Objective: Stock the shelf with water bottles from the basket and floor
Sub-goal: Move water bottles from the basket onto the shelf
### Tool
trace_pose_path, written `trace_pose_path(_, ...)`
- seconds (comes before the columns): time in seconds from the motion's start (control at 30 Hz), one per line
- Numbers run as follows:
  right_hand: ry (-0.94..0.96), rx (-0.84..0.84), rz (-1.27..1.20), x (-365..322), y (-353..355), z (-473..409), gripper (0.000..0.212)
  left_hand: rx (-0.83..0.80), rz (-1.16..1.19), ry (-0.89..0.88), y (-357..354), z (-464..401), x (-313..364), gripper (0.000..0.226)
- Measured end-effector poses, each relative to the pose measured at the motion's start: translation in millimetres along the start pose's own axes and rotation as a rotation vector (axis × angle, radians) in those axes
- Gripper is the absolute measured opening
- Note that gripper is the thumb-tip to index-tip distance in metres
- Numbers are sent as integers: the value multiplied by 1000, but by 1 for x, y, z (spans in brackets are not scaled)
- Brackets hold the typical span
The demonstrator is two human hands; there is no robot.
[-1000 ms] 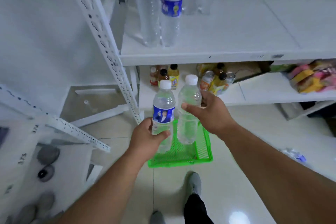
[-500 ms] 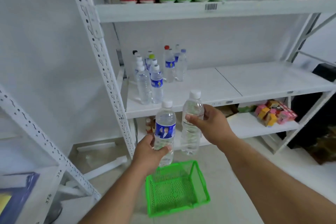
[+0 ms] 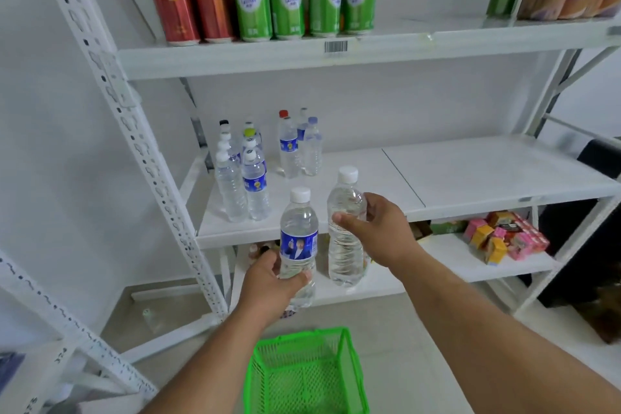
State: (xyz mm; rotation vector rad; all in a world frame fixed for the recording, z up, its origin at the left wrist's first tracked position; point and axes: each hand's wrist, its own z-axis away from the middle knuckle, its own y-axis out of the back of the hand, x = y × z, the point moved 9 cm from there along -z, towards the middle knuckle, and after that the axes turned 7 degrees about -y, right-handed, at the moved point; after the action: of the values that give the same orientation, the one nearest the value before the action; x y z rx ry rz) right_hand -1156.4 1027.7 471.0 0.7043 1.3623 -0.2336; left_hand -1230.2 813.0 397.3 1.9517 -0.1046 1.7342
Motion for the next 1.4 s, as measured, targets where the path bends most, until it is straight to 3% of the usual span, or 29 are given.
trace_pose_path(0.43,39,-104,16,1,47,-93,44,121,7,60,-60,-57,23,37)
trace_pose_path(0.67,20,-85,79,3,29,-152,55,144,21,79,-56,-115,11,34)
trace_pose_path(1.4,-11,-72,85,7,-46,-314,41,168,-89,106,-36,-301,-33,44)
